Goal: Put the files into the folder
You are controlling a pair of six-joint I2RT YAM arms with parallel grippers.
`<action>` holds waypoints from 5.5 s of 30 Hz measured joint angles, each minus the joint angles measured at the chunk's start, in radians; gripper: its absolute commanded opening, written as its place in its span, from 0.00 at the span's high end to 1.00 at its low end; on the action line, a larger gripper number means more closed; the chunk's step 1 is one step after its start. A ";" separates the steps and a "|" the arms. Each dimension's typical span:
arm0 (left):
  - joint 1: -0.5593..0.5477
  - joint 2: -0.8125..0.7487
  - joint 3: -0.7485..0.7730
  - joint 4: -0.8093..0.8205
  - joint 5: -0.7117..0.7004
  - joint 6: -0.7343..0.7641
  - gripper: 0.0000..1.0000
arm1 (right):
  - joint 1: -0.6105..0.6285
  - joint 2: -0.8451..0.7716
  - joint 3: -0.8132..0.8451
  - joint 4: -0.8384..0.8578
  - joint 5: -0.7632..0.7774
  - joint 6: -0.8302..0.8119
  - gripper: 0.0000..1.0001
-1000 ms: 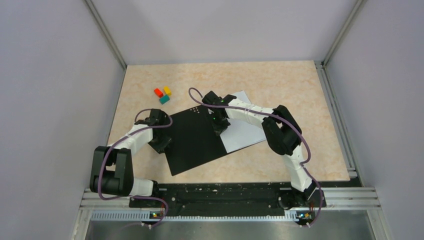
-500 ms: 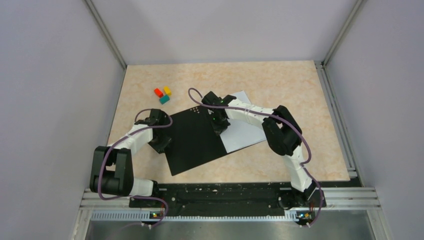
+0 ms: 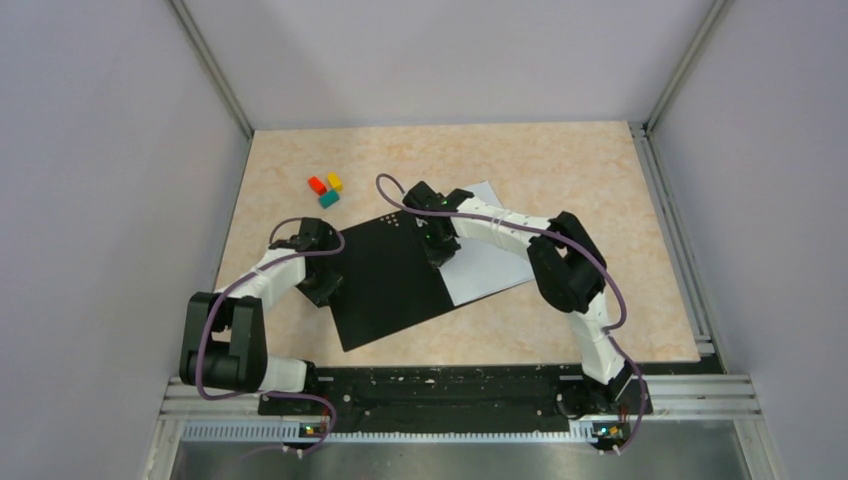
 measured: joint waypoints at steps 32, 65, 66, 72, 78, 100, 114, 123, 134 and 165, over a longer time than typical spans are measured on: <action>0.000 0.022 0.018 0.019 0.000 0.000 0.62 | 0.038 0.001 0.169 -0.088 0.170 -0.012 0.82; 0.000 0.033 0.029 0.016 0.002 0.000 0.62 | 0.116 0.054 0.275 -0.189 0.298 -0.048 0.91; 0.000 0.033 0.029 0.016 0.002 0.000 0.62 | 0.117 0.057 0.278 -0.194 0.306 -0.048 0.91; 0.001 0.033 0.029 0.016 0.002 0.000 0.62 | 0.129 0.063 0.284 -0.208 0.354 -0.049 0.96; 0.005 0.033 0.029 0.016 0.005 0.000 0.62 | 0.137 0.063 0.283 -0.218 0.370 -0.049 1.00; 0.033 0.048 0.040 0.009 0.029 -0.010 0.62 | 0.135 -0.072 -0.049 -0.039 0.359 -0.003 1.00; 0.034 0.052 0.043 0.007 0.029 -0.009 0.62 | 0.089 -0.079 -0.115 -0.004 0.296 0.014 0.87; 0.034 0.052 0.043 0.007 0.029 -0.008 0.62 | 0.044 -0.079 0.082 0.014 0.282 -0.003 0.71; 0.033 0.053 0.043 0.007 0.029 -0.008 0.62 | -0.017 -0.023 0.082 0.027 0.195 -0.020 0.72; 0.034 0.067 0.057 0.003 0.028 -0.003 0.63 | -0.474 -0.332 -0.444 0.427 -0.031 0.078 0.21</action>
